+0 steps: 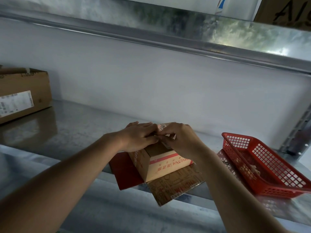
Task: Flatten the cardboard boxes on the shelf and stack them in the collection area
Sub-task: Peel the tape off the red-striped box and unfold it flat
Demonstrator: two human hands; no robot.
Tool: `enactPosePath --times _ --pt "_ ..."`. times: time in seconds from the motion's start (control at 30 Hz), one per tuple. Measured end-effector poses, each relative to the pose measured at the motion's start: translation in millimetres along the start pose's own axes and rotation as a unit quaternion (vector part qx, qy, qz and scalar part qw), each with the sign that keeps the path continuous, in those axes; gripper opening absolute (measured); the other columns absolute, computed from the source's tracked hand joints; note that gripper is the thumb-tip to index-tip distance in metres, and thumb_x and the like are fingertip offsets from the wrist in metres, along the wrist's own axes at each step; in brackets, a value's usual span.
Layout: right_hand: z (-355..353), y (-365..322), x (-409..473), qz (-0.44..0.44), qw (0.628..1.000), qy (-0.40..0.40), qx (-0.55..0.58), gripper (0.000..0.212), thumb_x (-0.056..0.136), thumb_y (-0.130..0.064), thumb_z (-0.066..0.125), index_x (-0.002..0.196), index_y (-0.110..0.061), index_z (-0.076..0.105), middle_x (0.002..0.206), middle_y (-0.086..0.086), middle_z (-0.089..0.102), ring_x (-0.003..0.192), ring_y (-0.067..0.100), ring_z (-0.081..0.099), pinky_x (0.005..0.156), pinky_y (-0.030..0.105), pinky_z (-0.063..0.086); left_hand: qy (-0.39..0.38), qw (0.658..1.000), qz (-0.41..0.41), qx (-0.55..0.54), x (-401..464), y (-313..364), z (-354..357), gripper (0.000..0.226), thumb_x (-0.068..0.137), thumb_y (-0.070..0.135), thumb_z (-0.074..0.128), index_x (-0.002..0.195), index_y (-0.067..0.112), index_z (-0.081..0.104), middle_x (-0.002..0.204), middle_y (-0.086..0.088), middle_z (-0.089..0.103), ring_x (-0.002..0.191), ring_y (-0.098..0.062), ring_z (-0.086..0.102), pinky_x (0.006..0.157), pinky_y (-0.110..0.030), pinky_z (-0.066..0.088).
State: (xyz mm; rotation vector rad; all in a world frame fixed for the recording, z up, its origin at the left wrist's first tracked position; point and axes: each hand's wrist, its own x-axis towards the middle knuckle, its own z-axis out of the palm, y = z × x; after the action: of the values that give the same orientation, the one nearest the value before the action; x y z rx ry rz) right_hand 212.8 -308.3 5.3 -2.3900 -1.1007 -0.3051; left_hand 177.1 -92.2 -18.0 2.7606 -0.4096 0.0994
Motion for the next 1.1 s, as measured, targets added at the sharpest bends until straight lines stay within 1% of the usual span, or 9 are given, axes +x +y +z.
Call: enactPosePath --times 0.2,0.33,0.43,0.53,0.63,0.73,0.83,0.97,1.1 --pt "-2.0 -6.6 4.1 -0.041 0.996 0.003 -0.083 0.030 0.101 -0.011 0.063 0.114 -0.033 0.078 0.100 -0.005 0.064 0.090 0.014 0.061 0.072 0.032 0.055 -0.011 1.000 0.014 0.016 -4.9 3.4 -3.7 0.061 0.081 0.097 0.032 0.127 0.058 0.037 0.138 0.028 0.046 0.138 0.002 0.035 0.127 -0.045 -0.001" --pt "-8.9 -1.3 2.2 -0.039 0.990 0.059 -0.122 0.024 0.101 -0.008 0.061 0.110 -0.023 0.078 0.104 -0.001 0.066 0.090 0.017 0.065 0.071 0.033 0.058 -0.060 0.998 -0.010 0.015 -11.2 5.5 -12.8 0.099 0.073 0.103 0.035 0.156 0.054 0.015 0.171 0.015 0.009 0.150 -0.001 -0.016 0.120 -0.039 -0.019" --pt "-19.3 15.1 -2.7 0.009 0.985 0.094 -0.145 0.021 0.101 -0.008 0.061 0.110 -0.017 0.078 0.108 0.003 0.068 0.087 0.017 0.065 0.069 0.030 0.059 -0.088 0.995 -0.038 0.004 -15.6 8.5 -19.0 0.097 0.072 0.102 0.038 0.155 0.059 0.012 0.172 0.013 0.001 0.155 -0.017 -0.021 0.123 -0.048 -0.009" --pt "-20.6 23.2 -8.5 0.057 0.981 0.115 -0.142 0.020 0.101 -0.008 0.063 0.113 -0.014 0.078 0.108 0.005 0.072 0.084 0.016 0.068 0.066 0.022 0.056 -0.085 0.996 -0.012 0.014 -17.5 11.5 -20.3 0.093 0.083 0.094 0.038 0.161 0.052 0.010 0.171 0.020 -0.005 0.148 -0.002 -0.024 0.121 -0.038 -0.012" --pt "-19.8 17.9 -11.3 0.040 0.982 0.151 -0.103 0.021 0.098 -0.008 0.069 0.116 -0.014 0.076 0.102 0.003 0.078 0.084 0.014 0.073 0.070 0.021 0.057 -0.073 0.996 0.016 0.056 -16.2 17.2 -20.5 0.085 0.096 0.080 0.035 0.165 0.037 0.012 0.171 0.020 -0.004 0.140 0.013 -0.020 0.108 -0.011 -0.021" --pt "-20.7 9.3 -9.2 -0.015 0.985 0.132 -0.106 0.018 0.091 -0.006 0.076 0.107 -0.015 0.078 0.100 0.000 0.079 0.086 0.015 0.073 0.077 0.030 0.061 -0.084 0.994 -0.044 0.060 -16.2 26.6 -17.7 0.084 0.096 0.078 0.031 0.165 0.037 0.009 0.171 0.021 -0.003 0.157 -0.012 -0.008 0.122 -0.031 -0.001" --pt "-15.6 3.6 -7.2 -0.042 0.992 0.051 -0.110 0.020 0.093 -0.008 0.071 0.110 -0.017 0.078 0.114 -0.002 0.075 0.102 0.014 0.070 0.080 0.013 0.048 -0.085 0.993 -0.059 0.058 -18.4 37.2 -15.8 0.081 0.093 0.081 0.028 0.164 0.042 0.015 0.171 0.021 0.002 0.159 -0.022 0.003 0.128 -0.047 0.012" --pt "-9.9 3.3 -2.5 -0.015 0.997 -0.022 -0.070 0.032 0.097 -0.008 0.061 0.119 -0.027 0.076 0.114 -0.004 0.074 0.096 0.013 0.068 0.074 0.023 0.056 -0.067 0.996 -0.020 0.049 -22.6 46.8 -14.8 0.081 0.087 0.090 0.031 0.157 0.047 0.028 0.162 0.017 0.028 0.149 -0.019 0.031 0.123 -0.051 0.026" --pt "-17.9 6.3 0.5 -0.012 0.997 -0.068 0.022 0.036 0.102 -0.012 0.059 0.124 -0.038 0.070 0.115 -0.009 0.074 0.094 0.006 0.069 0.072 0.025 0.061 -0.068 0.996 -0.029 0.056 -23.1 50.1 -13.5 0.080 0.087 0.089 0.035 0.156 0.048 0.028 0.161 0.015 0.032 0.150 -0.020 0.030 0.122 -0.051 0.028"
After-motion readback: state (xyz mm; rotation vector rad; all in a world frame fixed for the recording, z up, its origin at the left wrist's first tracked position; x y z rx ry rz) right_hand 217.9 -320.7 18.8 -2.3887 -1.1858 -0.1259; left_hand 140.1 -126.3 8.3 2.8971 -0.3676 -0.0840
